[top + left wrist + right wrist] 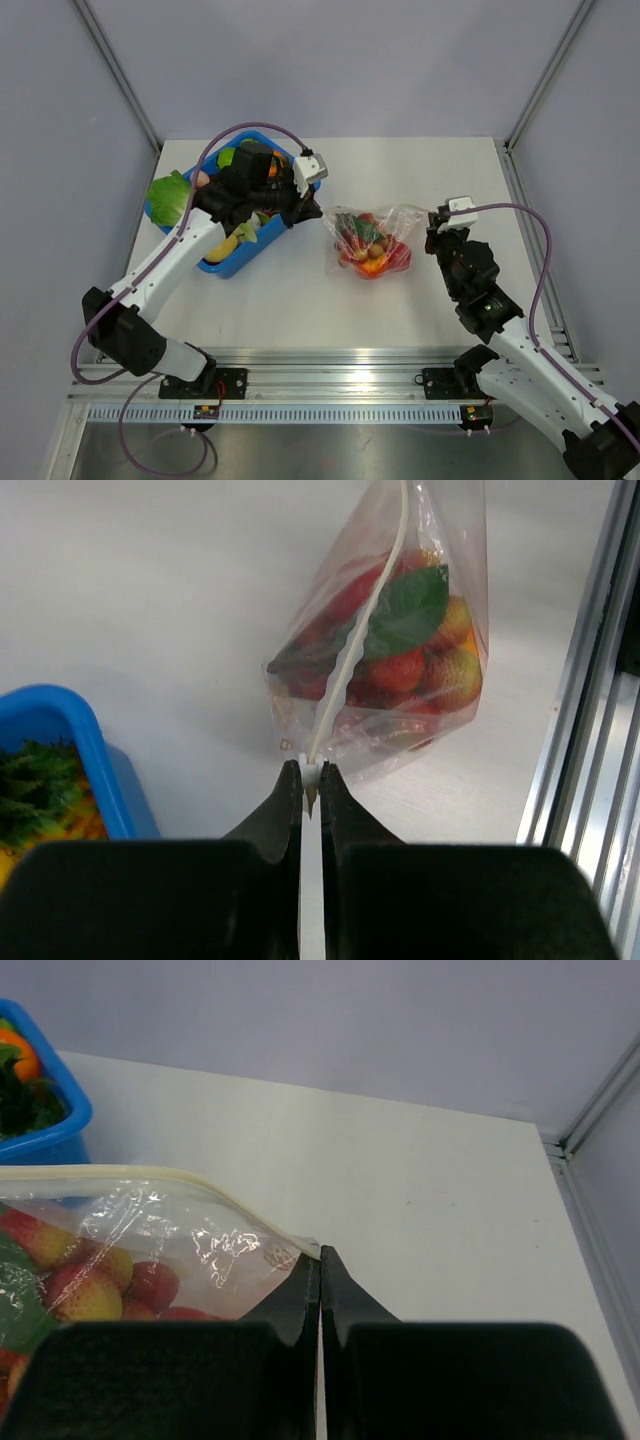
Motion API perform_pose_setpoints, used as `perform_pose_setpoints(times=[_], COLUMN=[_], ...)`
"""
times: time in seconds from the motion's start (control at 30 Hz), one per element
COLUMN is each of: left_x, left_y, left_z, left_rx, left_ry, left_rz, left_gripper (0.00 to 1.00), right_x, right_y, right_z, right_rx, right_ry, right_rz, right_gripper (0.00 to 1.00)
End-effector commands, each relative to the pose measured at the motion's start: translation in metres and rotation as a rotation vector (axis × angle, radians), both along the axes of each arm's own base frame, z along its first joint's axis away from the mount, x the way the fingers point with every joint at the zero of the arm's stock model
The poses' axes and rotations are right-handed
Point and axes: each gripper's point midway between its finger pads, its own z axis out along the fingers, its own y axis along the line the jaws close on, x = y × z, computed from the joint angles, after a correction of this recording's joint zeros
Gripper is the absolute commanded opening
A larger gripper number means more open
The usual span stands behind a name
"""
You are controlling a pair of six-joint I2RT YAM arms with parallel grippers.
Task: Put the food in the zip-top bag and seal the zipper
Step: Place the zipper food storage bag at the center of the board.
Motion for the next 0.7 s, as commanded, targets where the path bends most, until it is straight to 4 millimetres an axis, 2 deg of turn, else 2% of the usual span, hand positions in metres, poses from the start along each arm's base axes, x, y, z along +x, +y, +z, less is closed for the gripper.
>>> perform_pose_setpoints(times=[0.0,0.03,0.07,0.1,0.13,0.17,0.2,0.23,0.27,0.33,0.37,0.4,0.43,0.47,0.5,0.53,0.57,0.6,0.67], left_x=[0.040,0.048,0.056,0.073,0.080,0.090,0.101,0.111,0.117,0.120,0.119,0.115,0.113,0.107,0.102,0.096,0.082,0.076,0.064], left_y=[-0.035,-0.041,-0.047,-0.058,-0.064,-0.070,-0.075,-0.082,-0.085,-0.088,-0.088,-0.089,-0.087,-0.083,-0.080,-0.077,-0.069,-0.065,-0.054], left_z=[0.043,0.057,0.063,0.056,0.063,0.078,0.090,0.084,0.100,0.107,0.107,0.109,0.105,0.110,0.094,0.091,0.108,0.092,0.105], left_rx=[-0.171,-0.205,-0.224,-0.236,-0.264,-0.292,-0.324,-0.334,-0.360,-0.384,-0.388,-0.392,-0.380,-0.378,-0.358,-0.354,-0.371,-0.360,-0.392], left_ry=[-0.098,-0.112,-0.122,-0.118,-0.111,-0.140,-0.172,-0.140,-0.171,-0.184,-0.181,-0.178,-0.175,-0.180,-0.144,-0.138,-0.169,-0.150,-0.170], left_rz=[-0.008,0.003,0.001,0.002,0.015,0.017,0.029,0.040,0.044,0.038,0.035,0.020,0.019,0.022,0.027,0.025,0.020,0.022,0.059], left_gripper=[0.00,0.00,0.00,0.00,0.00,0.00,0.00,0.00,0.00,0.00,0.04,0.23,0.52,0.70,0.83,0.93,0.96,0.97,0.97], right_x=[0.017,0.023,0.030,0.044,0.053,0.066,0.071,0.074,0.077,0.076,0.073,0.070,0.066,0.056,0.050,0.043,0.030,0.024,0.010], right_y=[-0.023,-0.027,-0.029,-0.028,-0.040,-0.042,-0.047,-0.049,-0.051,-0.051,-0.050,-0.048,-0.047,-0.050,-0.051,-0.051,-0.056,-0.057,-0.064], right_z=[0.059,0.067,0.071,0.078,0.082,0.080,0.092,0.094,0.097,0.099,0.094,0.086,0.079,0.071,0.057,0.050,0.050,0.039,0.036], right_rx=[0.040,0.001,-0.016,-0.022,-0.031,-0.032,-0.014,-0.011,-0.008,-0.002,-0.011,-0.016,0.012,0.025,0.039,0.092,0.122,0.132,0.183], right_ry=[-0.154,-0.171,-0.180,-0.193,-0.199,-0.196,-0.219,-0.223,-0.229,-0.232,-0.205,-0.178,-0.150,-0.117,-0.086,-0.068,-0.067,-0.044,-0.024], right_rz=[-0.161,-0.187,-0.205,-0.224,-0.269,-0.297,-0.318,-0.329,-0.335,-0.332,-0.312,-0.299,-0.284,-0.281,-0.276,-0.274,-0.275,-0.276,-0.295], right_gripper=[0.00,0.00,0.00,0.00,0.00,0.00,0.00,0.00,0.00,0.00,0.08,0.37,0.55,0.69,0.96,0.99,0.99,0.99,0.99])
